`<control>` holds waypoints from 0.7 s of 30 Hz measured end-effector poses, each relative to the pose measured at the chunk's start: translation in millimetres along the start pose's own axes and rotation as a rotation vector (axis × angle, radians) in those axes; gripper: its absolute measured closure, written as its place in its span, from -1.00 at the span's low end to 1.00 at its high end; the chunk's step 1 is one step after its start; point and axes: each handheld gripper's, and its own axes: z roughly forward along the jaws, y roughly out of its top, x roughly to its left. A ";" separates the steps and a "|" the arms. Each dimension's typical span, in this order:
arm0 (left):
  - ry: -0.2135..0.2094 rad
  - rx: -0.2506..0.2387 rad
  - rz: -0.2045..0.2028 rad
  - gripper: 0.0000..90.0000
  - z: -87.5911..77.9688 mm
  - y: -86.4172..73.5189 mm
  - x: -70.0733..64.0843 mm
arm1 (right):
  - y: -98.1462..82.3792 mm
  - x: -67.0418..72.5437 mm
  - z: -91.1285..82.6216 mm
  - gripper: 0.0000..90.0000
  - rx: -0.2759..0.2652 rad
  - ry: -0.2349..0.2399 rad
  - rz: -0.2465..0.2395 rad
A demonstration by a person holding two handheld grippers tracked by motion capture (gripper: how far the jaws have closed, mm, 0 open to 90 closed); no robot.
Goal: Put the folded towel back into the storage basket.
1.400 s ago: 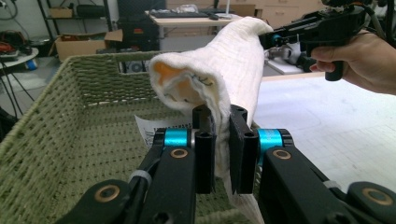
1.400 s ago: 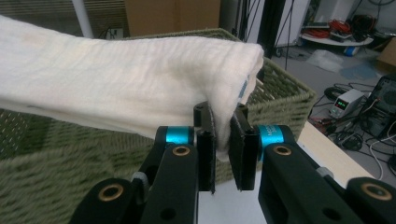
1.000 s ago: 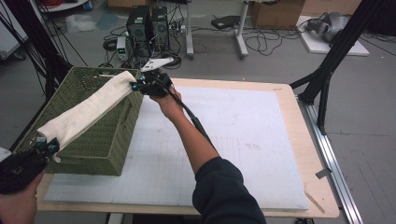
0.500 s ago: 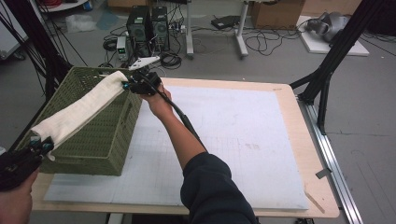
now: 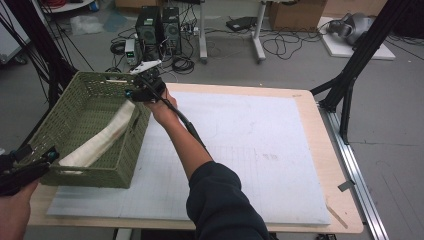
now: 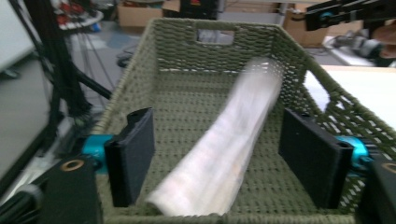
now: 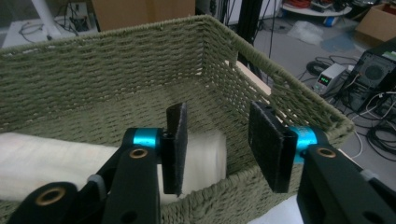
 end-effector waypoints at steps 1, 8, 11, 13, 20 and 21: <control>0.001 -0.005 0.000 -0.46 -1.3 0.5 -0.2 | -0.4 -1.1 -2.7 0.24 -0.007 0.003 0.006; -0.055 -0.052 -0.008 -0.47 -5.1 5.8 -8.9 | -7.4 -10.0 -29.2 0.07 -0.038 0.018 0.022; -0.140 -0.070 -0.013 -0.51 -0.7 8.5 -22.5 | -15.1 -13.1 -44.4 -0.02 -0.057 0.039 0.050; -0.161 -0.075 -0.010 -0.57 0.7 9.0 -25.5 | -21.9 -15.6 -55.3 -0.13 -0.060 0.035 0.057; -0.268 -0.091 -0.015 -0.56 13.4 12.1 -49.2 | -46.6 -28.8 -95.8 -0.32 -0.062 0.022 0.094; -0.282 -0.093 -0.011 -0.56 15.6 12.6 -53.2 | -50.2 -30.2 -102.0 -0.37 -0.063 0.020 0.099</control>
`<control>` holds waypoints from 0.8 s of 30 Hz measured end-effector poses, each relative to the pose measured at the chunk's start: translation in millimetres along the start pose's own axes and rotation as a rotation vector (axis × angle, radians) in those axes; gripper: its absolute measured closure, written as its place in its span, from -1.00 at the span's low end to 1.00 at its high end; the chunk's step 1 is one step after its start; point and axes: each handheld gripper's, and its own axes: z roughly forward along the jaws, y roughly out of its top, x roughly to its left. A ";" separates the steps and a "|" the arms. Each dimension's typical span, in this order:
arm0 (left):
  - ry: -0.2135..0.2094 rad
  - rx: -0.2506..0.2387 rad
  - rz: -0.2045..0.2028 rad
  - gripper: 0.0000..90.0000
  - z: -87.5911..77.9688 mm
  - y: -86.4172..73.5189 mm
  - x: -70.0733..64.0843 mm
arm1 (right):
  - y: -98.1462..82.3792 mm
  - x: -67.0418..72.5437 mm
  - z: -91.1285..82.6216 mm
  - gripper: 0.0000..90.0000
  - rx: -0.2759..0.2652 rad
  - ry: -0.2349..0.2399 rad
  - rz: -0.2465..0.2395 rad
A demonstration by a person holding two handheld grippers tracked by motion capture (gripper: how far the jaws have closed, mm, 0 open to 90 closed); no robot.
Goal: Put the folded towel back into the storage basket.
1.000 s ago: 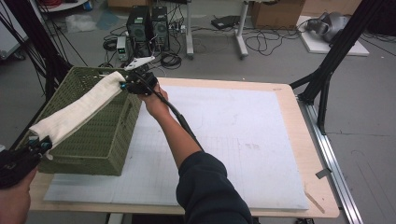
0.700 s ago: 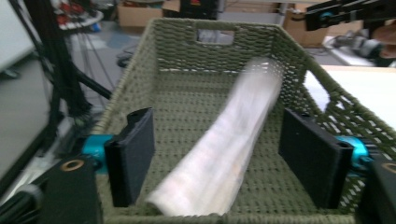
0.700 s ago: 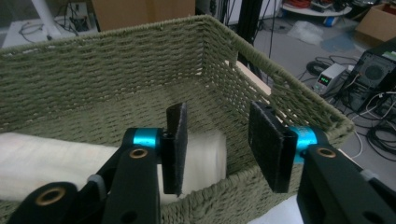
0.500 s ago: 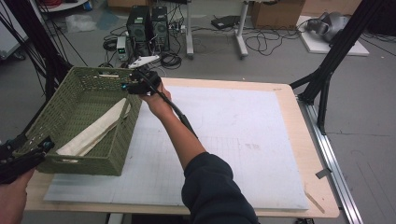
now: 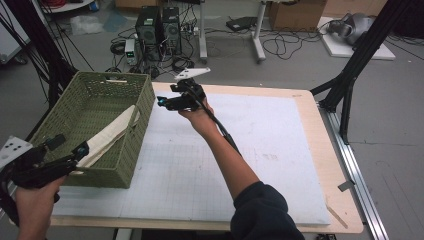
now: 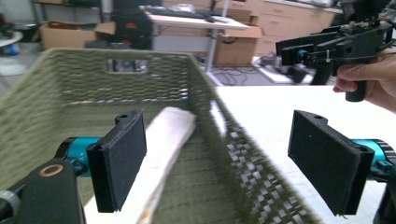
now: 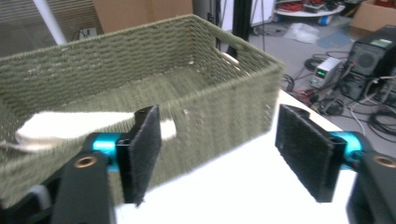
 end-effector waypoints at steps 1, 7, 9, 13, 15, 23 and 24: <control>-0.014 0.000 0.006 -0.56 3.7 0.3 -3.9 | -2.9 -1.6 -6.6 -0.44 0.006 -0.011 -0.005; -0.163 -0.023 0.037 -0.57 31.4 4.6 -39.2 | -25.0 -10.6 -56.6 -0.54 0.015 -0.057 -0.004; -0.204 -0.022 0.036 -0.57 39.5 6.5 -49.6 | -34.1 -13.6 -73.0 -0.54 0.013 -0.074 0.001; -0.251 -0.015 0.052 -0.57 54.2 8.8 -66.7 | -49.5 -19.0 -101.4 -0.54 0.004 -0.100 0.016; -0.279 -0.013 0.052 -0.57 61.9 8.2 -74.8 | -56.2 -21.1 -114.1 -0.54 0.010 -0.117 0.016; -0.411 0.003 0.073 -0.56 91.8 2.8 -107.3 | -88.0 -30.4 -168.3 -0.54 -0.004 -0.195 0.039; -0.411 0.003 0.073 -0.56 91.8 2.8 -107.3 | -92.4 -31.1 -174.8 -0.54 -0.001 -0.206 0.049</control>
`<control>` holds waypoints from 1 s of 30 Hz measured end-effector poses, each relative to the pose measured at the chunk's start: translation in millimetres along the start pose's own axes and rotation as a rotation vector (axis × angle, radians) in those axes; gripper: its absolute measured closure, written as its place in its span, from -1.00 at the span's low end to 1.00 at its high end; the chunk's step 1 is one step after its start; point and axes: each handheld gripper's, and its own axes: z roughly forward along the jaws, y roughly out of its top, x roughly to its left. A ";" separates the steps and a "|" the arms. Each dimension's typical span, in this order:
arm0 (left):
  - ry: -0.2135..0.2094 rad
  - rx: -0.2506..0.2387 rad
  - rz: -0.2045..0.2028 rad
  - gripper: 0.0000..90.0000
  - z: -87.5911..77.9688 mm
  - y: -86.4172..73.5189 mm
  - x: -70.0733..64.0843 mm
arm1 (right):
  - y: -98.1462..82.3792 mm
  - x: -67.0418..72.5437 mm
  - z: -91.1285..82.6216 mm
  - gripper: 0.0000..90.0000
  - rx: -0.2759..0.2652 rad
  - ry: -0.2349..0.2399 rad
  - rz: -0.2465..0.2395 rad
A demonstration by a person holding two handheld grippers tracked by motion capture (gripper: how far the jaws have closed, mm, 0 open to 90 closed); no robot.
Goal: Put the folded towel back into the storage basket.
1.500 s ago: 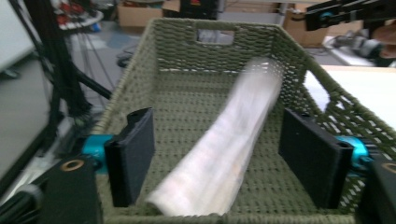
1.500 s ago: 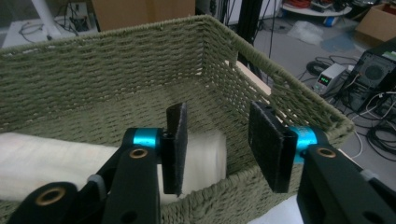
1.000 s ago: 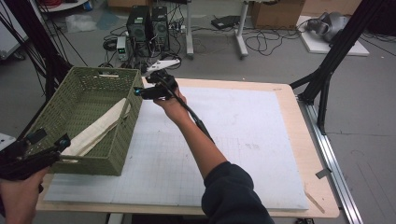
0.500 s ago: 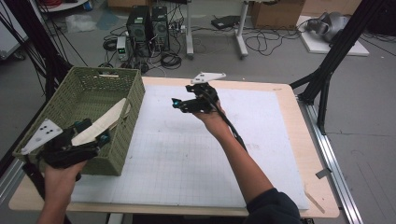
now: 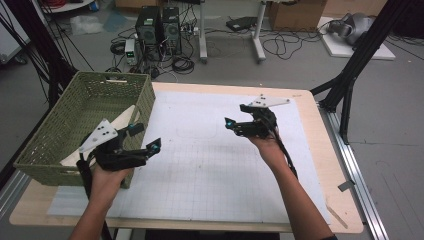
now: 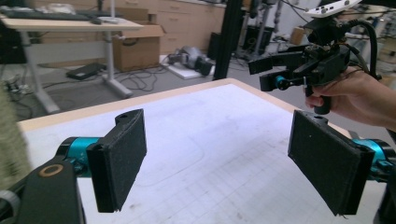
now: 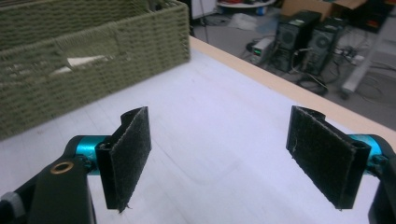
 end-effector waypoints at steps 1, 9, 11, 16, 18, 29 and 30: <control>-0.029 -0.002 0.004 -0.56 8.7 -1.8 -4.2 | -4.2 -2.3 -6.0 -0.54 0.000 -0.014 0.001; -0.101 0.028 0.038 -0.57 39.2 -19.3 -21.9 | -40.4 -11.4 -57.0 -0.54 -0.011 -0.118 -0.002; -0.108 0.044 0.037 -0.58 46.4 -24.9 -26.2 | -50.1 -11.8 -67.9 -0.54 -0.012 -0.142 0.001; -0.133 0.058 0.029 -0.62 65.1 -43.8 -37.7 | -82.3 -12.4 -99.4 -0.56 -0.007 -0.200 0.038; -0.140 0.071 0.027 -0.62 73.6 -57.1 -39.4 | -94.6 -14.0 -111.2 -0.58 -0.003 -0.227 0.055; -0.132 0.090 0.047 -0.60 80.6 -81.8 -36.8 | -141.8 -12.4 -143.1 -0.60 0.016 -0.309 0.125; -0.133 0.094 0.046 -0.60 79.9 -83.2 -36.5 | -142.8 -11.6 -143.7 -0.60 0.015 -0.310 0.123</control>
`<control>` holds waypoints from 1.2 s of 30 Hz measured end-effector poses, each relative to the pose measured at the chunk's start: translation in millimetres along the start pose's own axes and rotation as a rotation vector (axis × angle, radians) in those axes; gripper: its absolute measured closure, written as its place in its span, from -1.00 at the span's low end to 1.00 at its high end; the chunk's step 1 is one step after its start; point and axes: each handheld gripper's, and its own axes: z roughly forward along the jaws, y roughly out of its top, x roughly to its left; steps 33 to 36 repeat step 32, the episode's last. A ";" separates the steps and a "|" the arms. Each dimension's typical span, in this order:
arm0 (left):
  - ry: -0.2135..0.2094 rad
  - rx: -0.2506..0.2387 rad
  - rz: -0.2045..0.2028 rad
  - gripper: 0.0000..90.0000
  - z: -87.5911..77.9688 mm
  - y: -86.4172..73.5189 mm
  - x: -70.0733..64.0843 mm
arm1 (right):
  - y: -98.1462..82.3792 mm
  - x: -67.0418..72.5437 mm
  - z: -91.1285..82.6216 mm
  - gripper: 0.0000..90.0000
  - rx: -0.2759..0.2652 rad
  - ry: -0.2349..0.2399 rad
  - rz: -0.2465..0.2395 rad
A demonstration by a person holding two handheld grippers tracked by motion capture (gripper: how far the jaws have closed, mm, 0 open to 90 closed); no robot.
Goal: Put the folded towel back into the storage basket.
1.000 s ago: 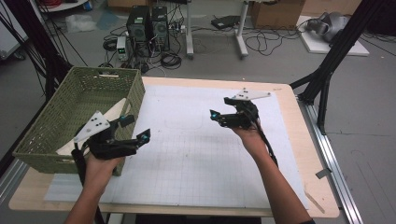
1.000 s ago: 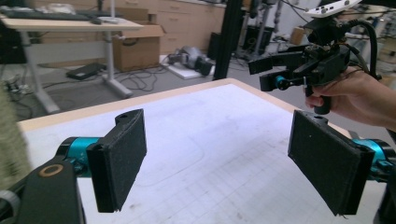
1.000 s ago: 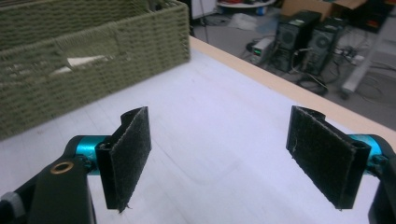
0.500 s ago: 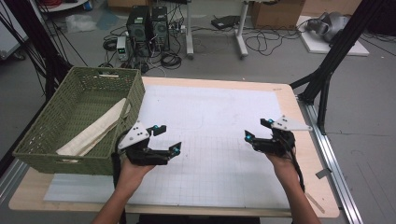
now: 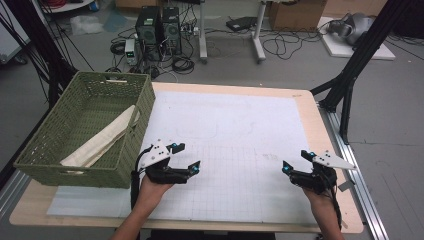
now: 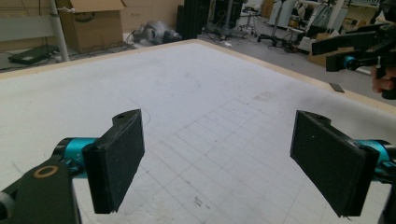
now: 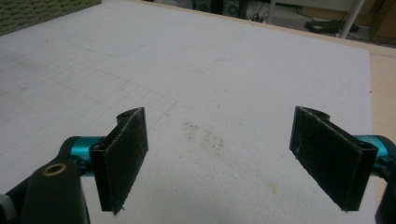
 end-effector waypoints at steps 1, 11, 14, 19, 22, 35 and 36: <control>0.002 0.005 0.000 -0.60 -0.7 -1.6 0.5 | -0.8 0.8 -0.6 -0.60 -0.003 -0.002 0.003; 0.033 0.012 -0.007 -0.59 -12.4 -6.0 1.4 | -1.3 8.4 5.6 -0.60 0.000 -0.005 0.000; 0.042 0.007 -0.008 -0.59 -14.2 -4.8 2.4 | -1.2 10.9 6.7 -0.60 0.000 0.000 -0.014; 0.047 0.010 -0.009 -0.58 -14.4 -4.8 3.8 | -1.1 11.5 6.5 -0.60 0.002 0.002 -0.011; 0.047 0.012 -0.013 -0.58 -14.0 -4.9 4.5 | -1.6 11.3 7.6 -0.60 0.004 0.003 -0.011; 0.053 0.008 -0.017 -0.58 -13.7 -4.7 6.2 | -2.5 12.7 9.2 -0.60 0.008 0.008 -0.026; 0.053 0.008 -0.017 -0.58 -13.7 -4.7 6.2 | -2.5 12.7 9.2 -0.60 0.008 0.008 -0.026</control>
